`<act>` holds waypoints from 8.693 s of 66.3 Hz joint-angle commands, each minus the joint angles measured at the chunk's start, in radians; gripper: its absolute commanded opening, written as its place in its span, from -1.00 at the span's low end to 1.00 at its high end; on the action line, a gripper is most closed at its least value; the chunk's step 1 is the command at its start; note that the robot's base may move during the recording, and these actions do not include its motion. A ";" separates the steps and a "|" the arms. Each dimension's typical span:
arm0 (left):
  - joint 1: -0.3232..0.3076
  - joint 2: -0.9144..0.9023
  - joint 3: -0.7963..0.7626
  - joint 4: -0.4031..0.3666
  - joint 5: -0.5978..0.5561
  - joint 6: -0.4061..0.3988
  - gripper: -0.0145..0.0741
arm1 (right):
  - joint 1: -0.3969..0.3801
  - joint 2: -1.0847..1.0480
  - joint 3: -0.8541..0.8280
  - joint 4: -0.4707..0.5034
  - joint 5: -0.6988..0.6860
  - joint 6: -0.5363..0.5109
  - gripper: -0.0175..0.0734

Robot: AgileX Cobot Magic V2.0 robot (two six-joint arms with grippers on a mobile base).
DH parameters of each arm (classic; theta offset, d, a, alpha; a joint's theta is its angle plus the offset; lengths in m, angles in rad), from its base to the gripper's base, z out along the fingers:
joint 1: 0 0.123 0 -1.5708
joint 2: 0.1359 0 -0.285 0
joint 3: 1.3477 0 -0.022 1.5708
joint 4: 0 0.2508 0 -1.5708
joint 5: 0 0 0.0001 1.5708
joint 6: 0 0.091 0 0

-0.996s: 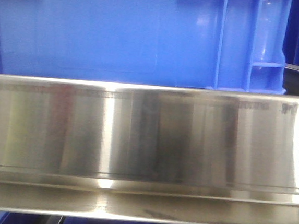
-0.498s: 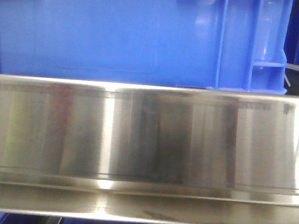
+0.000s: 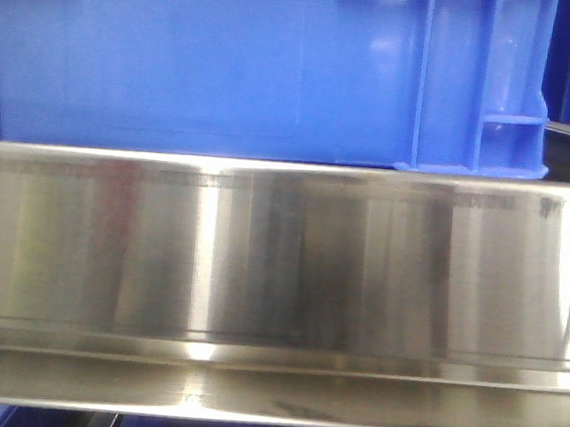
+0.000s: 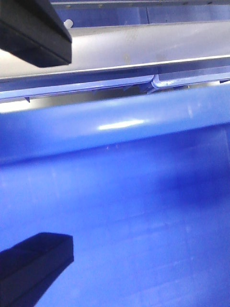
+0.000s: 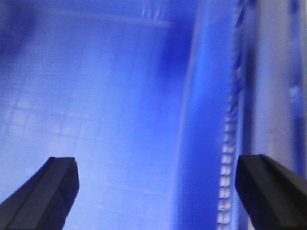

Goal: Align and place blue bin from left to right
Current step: 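Close both grippers on the blue bin's side walls, then lift the blue bin with both grippers and pull it off the shelf, then back the base away from the rack holding the bin aloft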

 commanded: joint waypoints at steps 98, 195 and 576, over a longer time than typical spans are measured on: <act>0.006 -0.037 -0.006 -0.005 -0.002 -0.008 -0.31 | -0.006 -0.038 -0.014 -0.023 -0.004 0.002 -0.48; 0.006 -0.255 -0.015 -0.285 -0.127 -0.008 -0.92 | -0.004 -0.263 -0.016 0.008 -0.081 0.002 -0.76; 0.006 -0.246 -0.015 -0.252 -0.623 -0.008 -0.92 | -0.004 -0.258 -0.016 0.008 -0.089 0.002 -0.76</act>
